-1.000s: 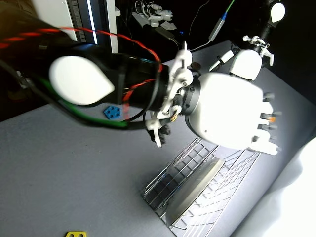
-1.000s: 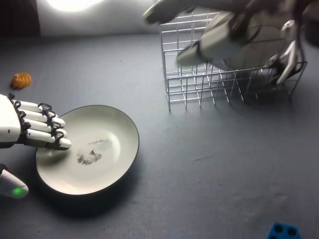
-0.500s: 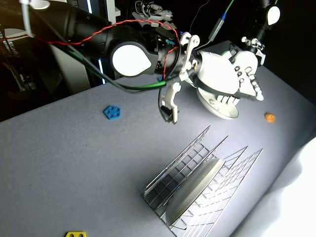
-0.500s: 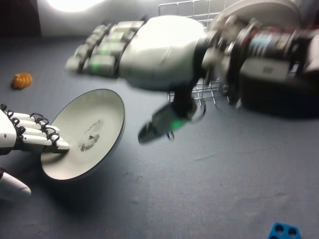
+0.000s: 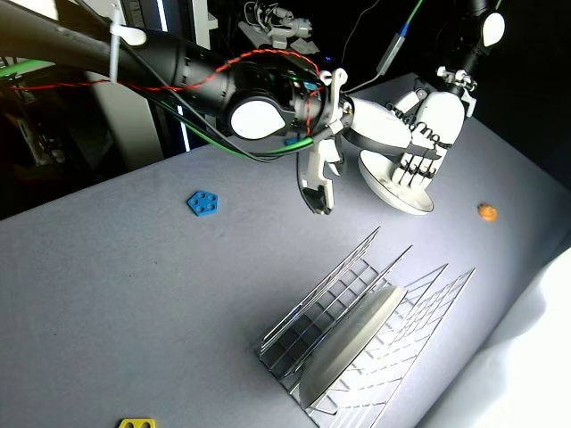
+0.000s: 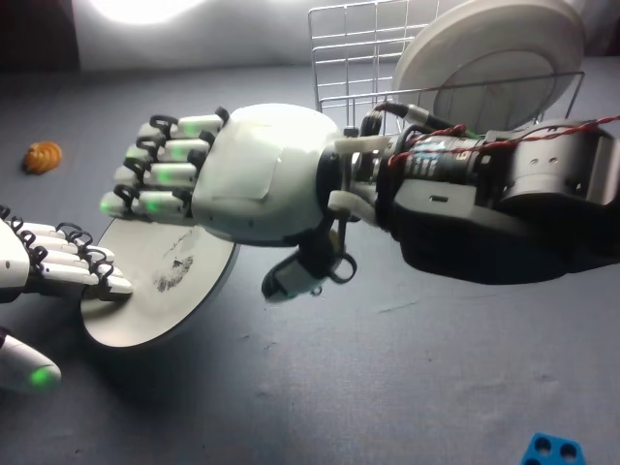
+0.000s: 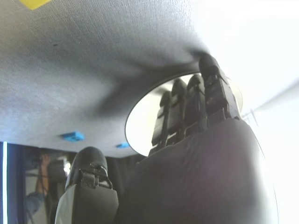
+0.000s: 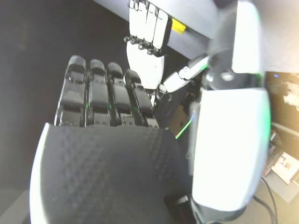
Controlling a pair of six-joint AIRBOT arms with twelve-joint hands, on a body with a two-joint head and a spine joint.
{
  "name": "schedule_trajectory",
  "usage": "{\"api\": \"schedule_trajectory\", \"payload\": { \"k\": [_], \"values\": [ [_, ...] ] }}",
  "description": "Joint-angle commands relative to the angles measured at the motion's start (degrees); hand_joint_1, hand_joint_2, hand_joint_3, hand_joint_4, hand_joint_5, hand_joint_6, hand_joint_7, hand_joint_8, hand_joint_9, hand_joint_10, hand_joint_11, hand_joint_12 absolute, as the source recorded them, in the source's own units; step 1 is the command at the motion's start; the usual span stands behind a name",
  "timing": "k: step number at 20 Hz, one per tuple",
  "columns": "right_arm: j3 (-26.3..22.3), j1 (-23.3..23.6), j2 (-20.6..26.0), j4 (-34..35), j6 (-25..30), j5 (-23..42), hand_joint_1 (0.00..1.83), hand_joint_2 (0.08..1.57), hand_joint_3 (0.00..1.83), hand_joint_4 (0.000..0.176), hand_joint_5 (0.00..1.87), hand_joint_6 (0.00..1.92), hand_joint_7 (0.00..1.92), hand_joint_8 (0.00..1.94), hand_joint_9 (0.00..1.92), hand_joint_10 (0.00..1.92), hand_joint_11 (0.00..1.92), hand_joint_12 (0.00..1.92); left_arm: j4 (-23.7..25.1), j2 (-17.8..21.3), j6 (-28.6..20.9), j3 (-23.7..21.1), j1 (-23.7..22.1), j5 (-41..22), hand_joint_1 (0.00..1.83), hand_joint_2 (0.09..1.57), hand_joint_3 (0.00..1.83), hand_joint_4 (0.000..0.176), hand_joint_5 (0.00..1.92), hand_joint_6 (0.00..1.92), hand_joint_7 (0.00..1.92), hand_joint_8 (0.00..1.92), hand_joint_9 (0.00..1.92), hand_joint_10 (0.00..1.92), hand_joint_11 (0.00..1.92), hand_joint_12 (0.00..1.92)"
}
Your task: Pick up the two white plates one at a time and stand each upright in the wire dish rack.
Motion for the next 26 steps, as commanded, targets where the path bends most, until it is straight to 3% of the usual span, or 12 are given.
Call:
{"api": "schedule_trajectory", "payload": {
  "k": [1, 6, 9, 10, 19, 21, 22, 23, 25, 26],
  "values": [
    [0.39, -0.14, -0.43, -0.96, -0.25, 6.14, 1.07, 0.88, 0.0, 0.0, 0.0, 0.0, 0.0, 0.0, 0.0, 0.0, 0.0, 0.0, 1.9, -1.0, -0.58, -0.21, 0.4, -3.42, 0.0, 1.13, 0.0, 0.0, 0.14, 0.0, 0.15, 0.0, 0.12, 0.0, 0.0, 0.2],
    [3.05, -2.46, -3.02, -1.59, -0.91, 7.26, 1.05, 0.92, 0.01, 0.0, 0.0, 0.0, 0.0, 0.0, 0.0, 0.0, 0.0, 0.0, 1.9, -1.02, -0.58, -0.21, 0.57, -3.43, 0.0, 1.12, 0.0, 0.0, 0.16, 0.01, 0.17, 0.01, 0.14, 0.01, 0.0, 0.22],
    [7.47, -3.73, -6.34, -2.38, -0.91, 8.51, 1.08, 0.94, 0.02, 0.0, 0.0, 0.0, 0.0, 0.0, 0.0, 0.0, 0.0, 0.0, 1.9, -1.08, -0.58, -0.21, 0.76, -3.45, 0.0, 1.13, 0.0, 0.0, 0.16, 0.0, 0.17, 0.0, 0.15, 0.0, 0.0, 0.27],
    [9.0, -3.95, -7.46, -2.4, -0.9, 8.84, 1.04, 0.96, 0.02, 0.0, 0.0, 0.0, 0.0, 0.0, 0.0, 0.0, 0.0, 0.0, 1.91, -1.12, -0.58, -0.18, 0.76, -3.45, 0.0, 1.13, 0.0, 0.0, 0.13, 0.0, 0.14, 0.0, 0.11, 0.0, 0.0, 0.2],
    [15.34, -3.89, -12.51, -4.24, -0.85, 10.27, 0.97, 1.05, 0.04, 0.0, 0.03, 0.01, 0.0, 0.0, 0.0, 0.0, 0.02, 0.01, 1.92, -1.18, -0.58, -0.14, 0.76, -3.46, 0.0, 1.14, 0.0, 0.0, 0.14, 0.0, 0.15, 0.0, 0.13, 0.0, 0.0, 0.23],
    [15.47, -3.78, -12.77, -6.16, -0.87, 10.3, 0.99, 1.06, 0.0, 0.0, 0.22, 0.06, 0.22, 0.05, 0.17, 0.06, 0.0, 0.64, 1.92, -1.18, -0.58, -0.14, 0.76, -3.46, 0.0, 1.14, 0.0, 0.0, 0.15, 0.0, 0.15, 0.0, 0.14, 0.0, 0.0, 0.25],
    [15.48, -3.67, -12.77, -6.16, -0.87, 10.3, 0.98, 1.08, 0.01, 0.0, 0.27, 0.06, 0.29, 0.06, 0.23, 0.08, 0.0, 0.82, 1.92, -1.18, -0.58, -0.14, 0.76, -3.46, 0.0, 1.15, 0.0, 0.0, 0.17, 0.0, 0.18, 0.0, 0.17, 0.0, 0.0, 0.32],
    [15.51, -3.59, -12.76, -6.16, -0.87, 10.37, 0.95, 1.12, 0.02, 0.0, 0.3, 0.06, 0.34, 0.06, 0.27, 0.1, 0.0, 0.92, 1.92, -1.18, -0.58, -0.14, 0.76, -3.46, 0.0, 1.14, 0.0, 0.0, 0.13, 0.0, 0.13, 0.0, 0.12, 0.0, 0.0, 0.23],
    [15.55, -3.63, -12.74, -6.16, -0.87, 10.46, 1.05, 1.13, 0.01, 0.0, 0.47, 0.11, 0.5, 0.07, 0.43, 0.18, 0.0, 1.31, 1.92, -1.18, -0.58, -0.15, 0.76, -3.47, 0.0, 1.14, 0.0, 0.0, 0.15, 0.0, 0.17, 0.0, 0.15, 0.0, 0.0, 0.29],
    [15.53, -3.7, -12.73, -6.16, -0.87, 10.45, 1.05, 1.13, 0.01, 0.0, 0.47, 0.11, 0.5, 0.07, 0.43, 0.18, 0.0, 1.31, 1.92, -1.17, -0.58, -0.15, 0.76, -3.48, 0.0, 1.14, 0.0, 0.0, 0.15, 0.0, 0.17, 0.0, 0.15, 0.0, 0.0, 0.29]
  ]
}}
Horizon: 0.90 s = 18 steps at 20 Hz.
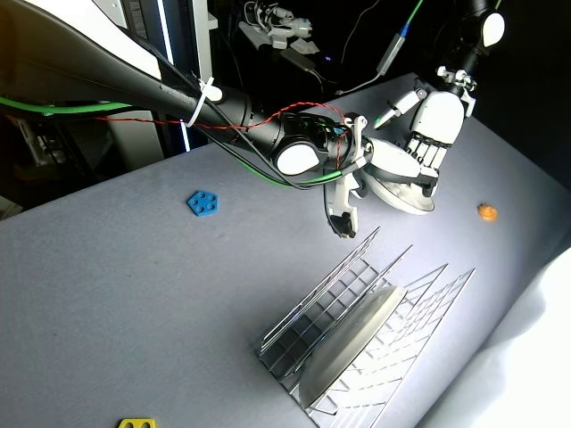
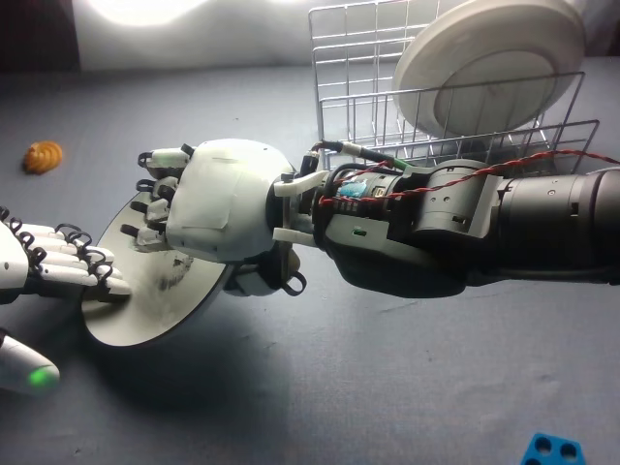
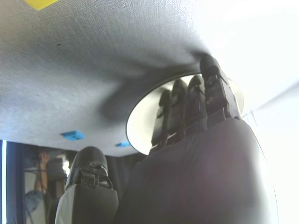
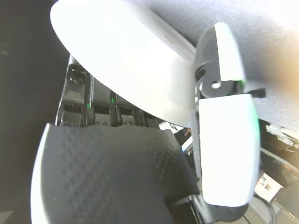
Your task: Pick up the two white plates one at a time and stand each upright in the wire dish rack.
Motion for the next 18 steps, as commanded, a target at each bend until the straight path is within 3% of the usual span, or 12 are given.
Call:
{"api": "schedule_trajectory", "payload": {
  "k": [1, 3, 4, 5, 6, 7, 8, 9, 10, 12, 13, 18],
  "values": [
    [0.03, 0.21, 0.08, -0.11, -0.15, 6.57, 1.12, 1.11, 0.0, 0.0, 0.58, 0.13, 0.62, 0.08, 0.51, 0.27, 0.03, 1.43, 2.05, -1.06, -0.56, -0.39, 0.72, -3.16, 0.0, 1.14, 0.0, 0.0, 0.15, 0.0, 0.16, 0.0, 0.14, 0.0, 0.0, 0.27],
    [-0.04, 0.2, 0.37, -0.11, -0.19, 6.05, 1.14, 1.12, 0.0, 0.0, 0.78, 0.18, 0.86, 0.13, 0.73, 0.38, 0.32, 1.39, 2.05, -1.04, -0.56, -0.39, 0.75, -3.2, 0.0, 1.14, 0.0, 0.0, 0.13, 0.0, 0.13, 0.0, 0.12, 0.0, 0.0, 0.24],
    [-0.15, 0.21, 0.66, -0.11, -0.19, 6.06, 1.13, 1.16, 0.01, 0.0, 0.84, 0.96, 0.95, 0.13, 0.8, 0.39, 0.43, 1.32, 2.05, -1.04, -0.56, -0.39, 0.75, -3.2, 0.0, 1.14, 0.0, 0.0, 0.14, 0.01, 0.13, 0.0, 0.12, 0.0, 0.0, 0.23],
    [-0.24, 0.17, 0.96, -0.1, -0.18, 6.12, 1.12, 1.19, 0.01, 0.0, 0.82, 1.17, 0.98, 0.12, 0.83, 0.4, 0.48, 1.31, 2.05, -1.04, -0.56, -0.39, 0.75, -3.2, 0.0, 1.15, 0.0, 0.0, 0.14, 0.01, 0.14, 0.0, 0.12, 0.0, 0.0, 0.23],
    [-0.29, 0.07, 1.2, -0.1, -0.17, 6.23, 1.18, 1.16, 0.02, 0.0, 0.83, 1.22, 0.95, 0.85, 0.89, 0.4, 0.55, 1.28, 2.05, -1.04, -0.56, -0.39, 0.75, -3.23, 0.0, 1.15, 0.0, 0.0, 0.14, 0.0, 0.15, 0.01, 0.13, 0.0, 0.0, 0.25],
    [-0.29, -0.09, 1.41, -0.1, -0.17, 6.34, 1.19, 1.17, 0.0, 0.011, 0.84, 1.23, 0.93, 1.02, 0.94, 0.41, 0.6, 1.28, 2.04, -1.04, -0.56, -0.39, 0.75, -3.23, 0.0, 1.14, 0.0, 0.0, 0.1, 0.0, 0.11, 0.0, 0.09, 0.0, 0.0, 0.16],
    [-0.31, -0.25, 1.55, -0.09, -0.17, 6.39, 1.19, 1.16, 0.0, 0.02, 0.86, 1.19, 0.94, 1.04, 0.98, 0.42, 0.64, 1.27, 2.04, -1.04, -0.56, -0.39, 0.75, -3.23, 0.0, 1.13, 0.0, 0.0, 0.11, 0.0, 0.11, 0.0, 0.1, 0.0, 0.0, 0.17],
    [-0.48, -0.41, 1.78, 0.08, -0.16, 6.42, 1.34, 1.12, 0.01, 0.0, 0.91, 1.1, 1.0, 0.92, 0.93, 1.01, 0.68, 1.28, 2.04, -1.04, -0.56, -0.39, 0.75, -3.23, 0.0, 1.14, 0.0, 0.0, 0.13, 0.0, 0.13, 0.0, 0.11, 0.0, 0.0, 0.2],
    [-0.74, -0.5, 1.98, 0.42, -0.16, 6.43, 1.37, 1.11, 0.0, 0.0, 0.92, 1.09, 1.01, 0.91, 0.94, 1.1, 0.72, 1.28, 2.03, -1.04, -0.57, -0.39, 0.73, -3.23, 0.0, 1.14, 0.0, 0.0, 0.11, 0.0, 0.13, 0.0, 0.11, 0.0, 0.0, 0.21],
    [-1.76, -0.65, 2.63, 1.0, -0.16, 6.79, 1.22, 1.13, 0.0, 0.01, 0.91, 1.13, 1.01, 0.95, 1.04, 0.66, 0.74, 1.27, 2.0, -0.85, -0.62, -0.39, 0.08, -3.23, 0.0, 1.15, 0.0, 0.0, 0.14, 0.0, 0.15, 0.0, 0.13, 0.0, 0.0, 0.25],
    [-2.56, -0.81, 3.04, 1.12, -0.17, 7.2, 1.21, 1.13, 0.0, 0.019, 0.92, 1.11, 1.01, 0.94, 1.07, 0.61, 0.73, 1.28, 1.68, -0.61, -0.62, -0.35, -1.02, -3.23, 0.0, 1.15, 0.0, 0.0, 0.13, 0.0, 0.14, 0.0, 0.12, 0.0, 0.0, 0.26],
    [-4.19, -1.36, 3.7, 1.93, -0.18, 7.47, 1.2, 1.16, 0.0, 0.023, 0.88, 1.18, 0.94, 1.05, 1.02, 0.57, 0.68, 1.32, 1.11, 1.37, -0.63, -0.6, -10.03, -3.22, 0.0, 1.14, 0.0, 0.0, 0.14, 0.0, 0.14, 0.0, 0.13, 0.0, 0.0, 0.27]
  ]
}}
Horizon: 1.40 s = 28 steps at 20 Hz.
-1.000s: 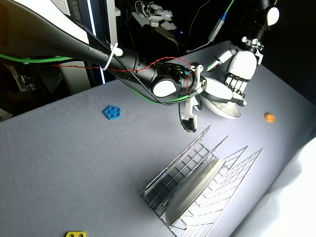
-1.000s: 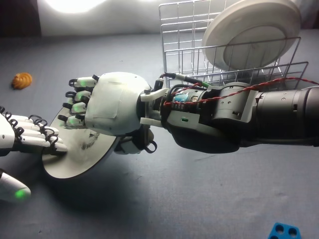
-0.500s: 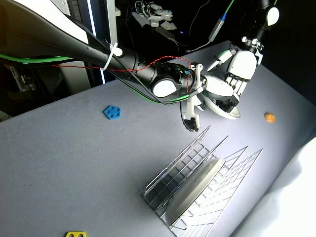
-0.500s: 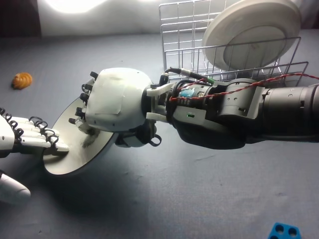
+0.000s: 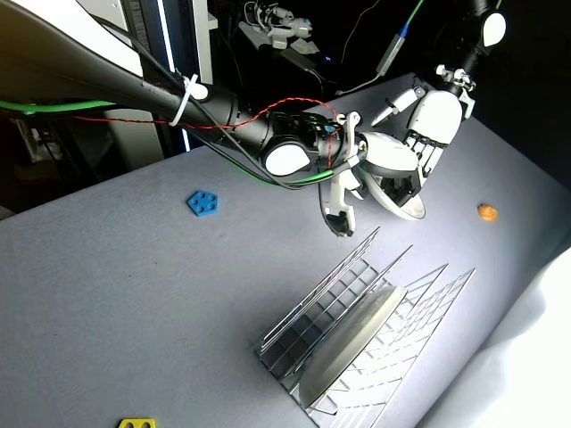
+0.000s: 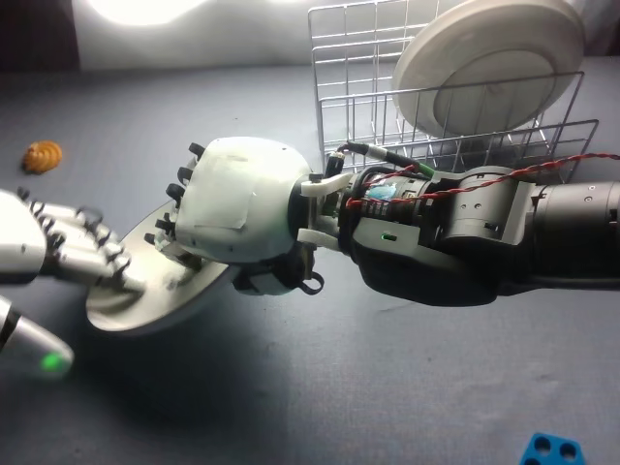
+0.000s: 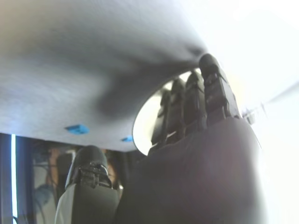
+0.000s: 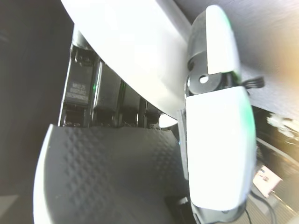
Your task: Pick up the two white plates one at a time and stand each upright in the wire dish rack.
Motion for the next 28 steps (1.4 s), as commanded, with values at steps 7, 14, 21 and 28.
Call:
{"api": "schedule_trajectory", "payload": {
  "k": [7, 14, 21, 28],
  "values": [
    [-3.14, 0.06, 2.54, 3.49, 0.09, 3.91, 1.2, 1.15, 0.0, 0.023, 0.88, 1.18, 0.95, 1.03, 1.03, 0.56, 0.68, 1.33, -0.74, 3.23, -0.02, -1.09, -12.48, -1.83, 0.0, 1.14, 0.0, 0.0, 0.14, 0.0, 0.15, 0.0, 0.13, 0.0, 0.0, 0.3],
    [-8.25, 3.64, 6.1, 8.2, 0.17, 3.35, 1.2, 1.15, 0.0, 0.023, 0.9, 1.15, 0.97, 1.0, 1.04, 0.56, 0.68, 1.34, 0.61, 4.07, -0.02, -1.59, -17.04, -1.74, 0.0, 1.14, 0.0, 0.0, 0.15, 0.0, 0.16, 0.0, 0.15, 0.0, 0.0, 0.3],
    [-14.4, 8.94, 11.03, 12.89, 1.15, 1.84, 1.2, 1.15, 0.0, 0.025, 0.9, 1.14, 0.97, 1.02, 1.05, 0.57, 0.71, 1.3, 1.44, 3.7, -0.02, -1.28, -17.04, -1.29, 0.0, 1.13, 0.0, 0.0, 0.15, 0.0, 0.17, 0.0, 0.14, 0.0, 0.0, 0.29],
    [-20.89, 14.17, 16.62, 24.58, 1.45, -1.62, 1.19, 1.17, 0.0, 0.025, 0.85, 1.22, 0.92, 1.1, 1.0, 0.68, 0.67, 1.38, 1.76, 3.33, 0.01, -1.11, -16.14, -0.95, 0.0, 1.14, 0.0, 0.0, 0.13, 0.0, 0.15, 0.0, 0.13, 0.0, 0.0, 0.29]
  ]
}}
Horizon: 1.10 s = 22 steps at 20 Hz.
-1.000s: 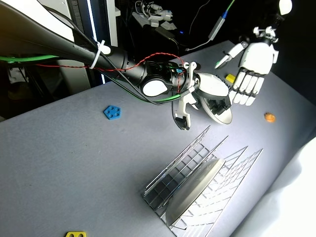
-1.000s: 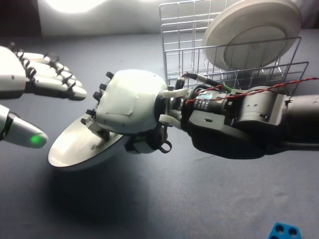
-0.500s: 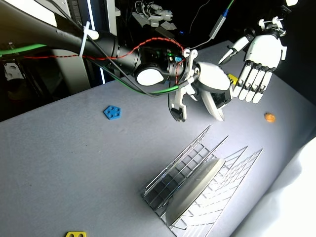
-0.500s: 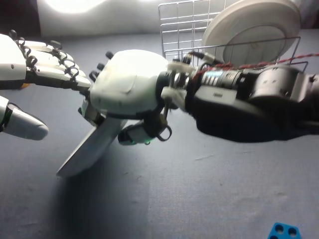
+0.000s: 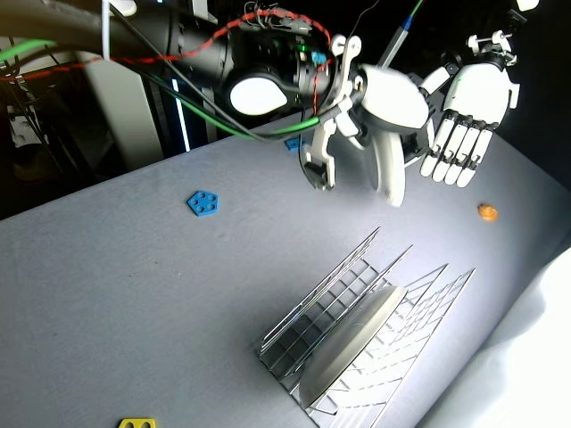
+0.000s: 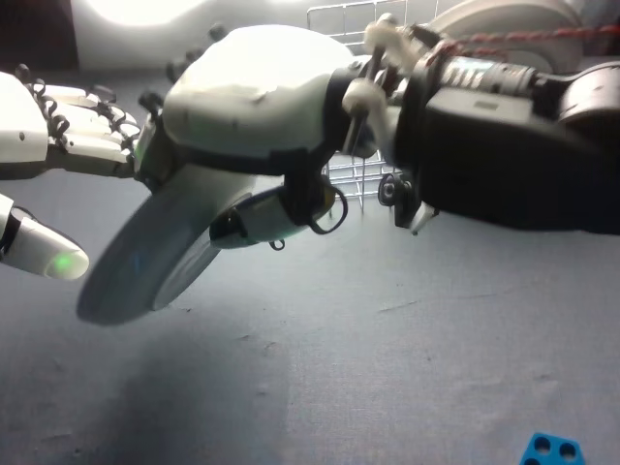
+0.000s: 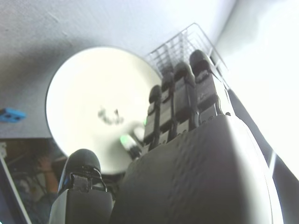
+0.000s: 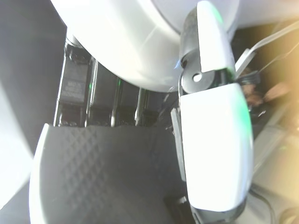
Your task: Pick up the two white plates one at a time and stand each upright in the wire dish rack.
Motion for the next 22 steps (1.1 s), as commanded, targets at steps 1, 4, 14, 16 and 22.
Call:
{"api": "schedule_trajectory", "payload": {
  "k": [1, 4, 14, 16, 22],
  "values": [
    [-0.44, 1.32, 0.52, 2.1, 0.48, 5.57, 1.19, 1.17, 0.0, 0.027, 0.85, 1.22, 0.91, 1.11, 1.0, 0.69, 0.66, 1.38, -4.1, 0.06, 0.0, 0.31, -0.17, -1.17, 0.0, 1.14, 0.0, 0.0, 0.13, 0.0, 0.14, 0.0, 0.13, 0.0, 0.0, 0.29],
    [-0.53, 3.53, 2.06, 11.08, 0.53, 4.01, 1.19, 1.16, 0.0, 0.025, 0.88, 1.18, 0.94, 1.06, 1.0, 0.69, 0.68, 1.37, -4.02, -0.24, 0.06, 0.39, 0.72, -0.74, 0.0, 1.14, 0.0, 0.0, 0.14, 0.0, 0.15, 0.0, 0.13, 0.0, 0.0, 0.3],
    [-0.49, 9.17, 7.0, 29.07, 0.94, 2.2, 1.18, 1.18, 0.0, 0.026, 0.83, 1.24, 0.9, 1.12, 0.99, 0.68, 0.66, 1.38, -4.05, 0.02, 0.05, 2.22, 5.06, 0.44, 0.0, 1.13, 0.0, 0.0, 0.15, 0.0, 0.16, 0.0, 0.14, 0.0, 0.0, 0.33],
    [-0.5, 10.04, 7.6, 31.17, 0.98, 1.85, 1.19, 1.17, 0.0, 0.026, 0.85, 1.21, 0.92, 1.09, 1.01, 0.69, 0.69, 1.37, -4.05, 0.19, 0.05, 2.02, 5.03, 0.72, 0.0, 1.13, 0.0, 0.0, 0.16, 0.0, 0.16, 0.0, 0.14, 0.0, 0.0, 0.36],
    [-0.45, 11.96, 10.25, 38.33, 0.96, 1.59, 1.18, 1.18, 0.0, 0.025, 0.83, 1.25, 0.9, 1.12, 0.98, 0.71, 0.67, 1.38, -3.97, 0.34, 0.06, 1.41, 4.63, 1.33, 0.0, 1.14, 0.0, 0.0, 0.14, 0.0, 0.15, 0.0, 0.14, 0.0, 0.0, 0.3]
  ]
}}
